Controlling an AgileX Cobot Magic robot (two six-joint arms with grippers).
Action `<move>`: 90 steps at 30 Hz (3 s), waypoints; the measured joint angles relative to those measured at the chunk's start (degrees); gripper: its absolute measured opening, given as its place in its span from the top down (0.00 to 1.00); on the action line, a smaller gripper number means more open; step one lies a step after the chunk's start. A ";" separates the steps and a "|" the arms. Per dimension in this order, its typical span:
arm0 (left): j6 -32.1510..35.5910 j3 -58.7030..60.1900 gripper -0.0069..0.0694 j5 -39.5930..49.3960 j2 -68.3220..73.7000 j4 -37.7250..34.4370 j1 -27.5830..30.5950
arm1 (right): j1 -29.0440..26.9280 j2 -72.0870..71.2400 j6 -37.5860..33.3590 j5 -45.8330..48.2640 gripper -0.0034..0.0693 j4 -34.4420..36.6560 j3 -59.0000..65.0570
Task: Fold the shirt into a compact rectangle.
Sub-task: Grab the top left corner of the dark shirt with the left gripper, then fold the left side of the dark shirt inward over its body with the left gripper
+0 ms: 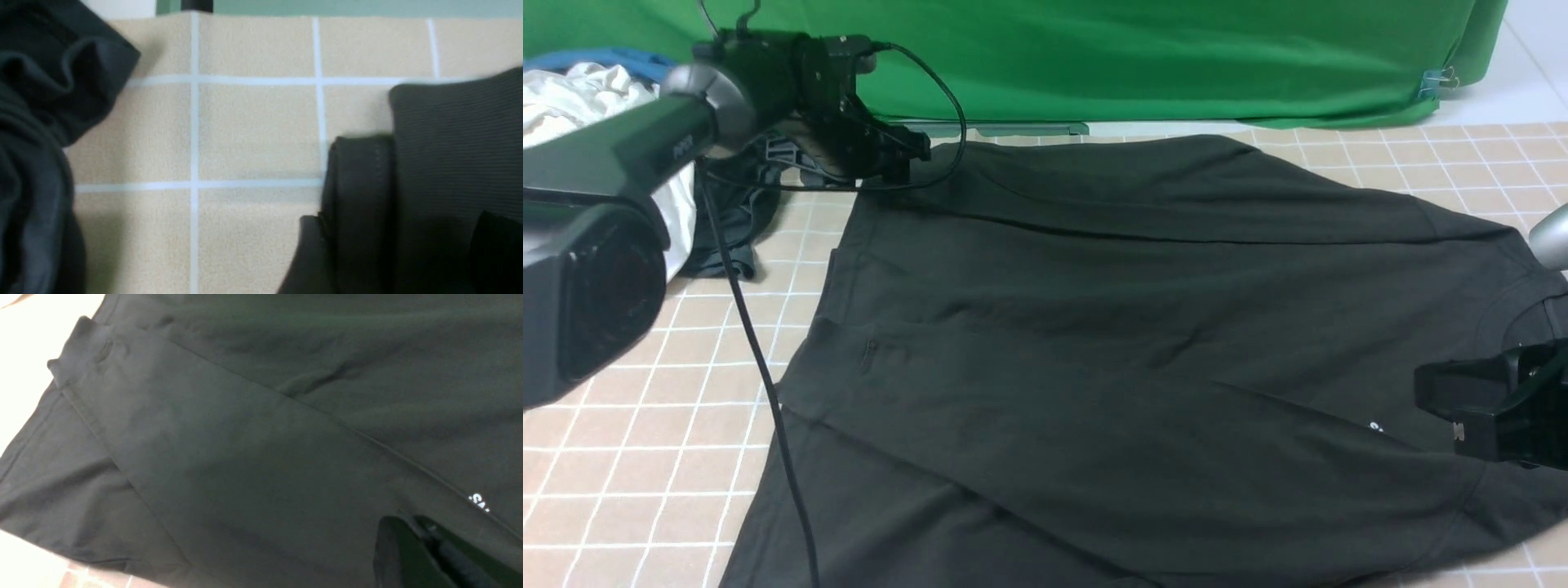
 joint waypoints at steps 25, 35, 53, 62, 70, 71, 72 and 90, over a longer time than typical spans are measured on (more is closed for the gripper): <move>8.97 -0.23 0.29 -0.64 -0.11 -2.94 -1.30 | 0.00 0.00 0.00 -0.23 0.90 0.00 0.00; 9.01 -0.41 0.37 -0.74 1.13 -3.34 -1.30 | 0.00 0.05 0.00 -0.30 0.89 0.00 0.00; 9.64 -0.30 0.86 13.57 -10.18 -4.78 -1.42 | 0.00 0.05 0.00 -0.20 0.88 0.00 0.00; 9.86 -0.30 0.86 27.17 -15.38 -4.91 -1.42 | 0.00 0.05 0.00 -0.07 0.87 0.00 0.00; 8.31 2.63 0.86 31.73 -18.03 -5.01 -1.42 | 0.00 0.05 -1.31 0.63 0.85 -0.06 0.18; 8.12 2.91 0.86 31.73 -18.23 -5.01 -1.42 | 0.00 0.05 -1.31 0.74 0.85 -0.06 0.24; 7.60 4.88 0.86 31.73 -19.47 -5.01 -1.42 | 0.00 0.05 -1.31 0.95 0.85 -0.06 0.30; 4.96 26.85 0.85 30.73 -24.68 -8.05 -1.42 | 0.00 0.05 -2.66 -0.02 0.83 -0.17 0.36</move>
